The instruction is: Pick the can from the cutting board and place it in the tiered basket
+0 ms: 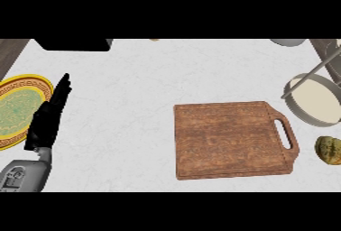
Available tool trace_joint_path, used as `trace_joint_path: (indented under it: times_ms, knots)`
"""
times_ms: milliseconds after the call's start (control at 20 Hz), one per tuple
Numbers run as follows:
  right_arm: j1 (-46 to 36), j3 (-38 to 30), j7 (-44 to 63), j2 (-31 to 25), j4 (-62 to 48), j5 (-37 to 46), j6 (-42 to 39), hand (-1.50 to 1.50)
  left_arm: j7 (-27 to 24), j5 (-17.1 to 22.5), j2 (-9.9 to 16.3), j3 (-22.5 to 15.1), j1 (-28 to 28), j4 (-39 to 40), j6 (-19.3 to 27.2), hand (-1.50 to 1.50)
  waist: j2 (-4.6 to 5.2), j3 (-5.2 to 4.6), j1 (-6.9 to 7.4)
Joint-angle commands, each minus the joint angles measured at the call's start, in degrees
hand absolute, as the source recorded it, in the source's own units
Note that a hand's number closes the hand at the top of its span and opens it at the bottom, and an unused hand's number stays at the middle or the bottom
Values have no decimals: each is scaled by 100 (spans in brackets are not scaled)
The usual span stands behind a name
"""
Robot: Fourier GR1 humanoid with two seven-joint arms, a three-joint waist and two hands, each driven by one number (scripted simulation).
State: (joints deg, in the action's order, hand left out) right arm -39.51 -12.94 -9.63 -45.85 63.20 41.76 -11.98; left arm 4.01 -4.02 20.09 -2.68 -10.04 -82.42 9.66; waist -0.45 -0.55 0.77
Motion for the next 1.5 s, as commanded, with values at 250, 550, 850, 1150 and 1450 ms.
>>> trace_joint_path:
  times_ms: [250,550,850,1150,1450]
  knots:
    - [-119,-129,105,285,-1485,-228,-474,-150,-43,-191,-162,-76,2,26,100,0,83,57,46]
    - [-365,-845,-331,313,-1924,-893,-313,-150,-269,-204,-181,56,160,168,20,0,69,56,-8]
    - [-568,-1300,-115,423,-1613,-1397,-72,-150,190,-202,-149,139,113,-198,-44,0,43,55,-44]
    - [-717,-1950,84,-822,-2349,-1772,-744,-150,-10,-80,-106,320,-30,114,-264,0,57,56,-63]
    - [-253,-2305,-361,-1884,-3471,-1951,-1617,-150,124,-229,-85,300,56,-170,-196,0,79,69,-17]
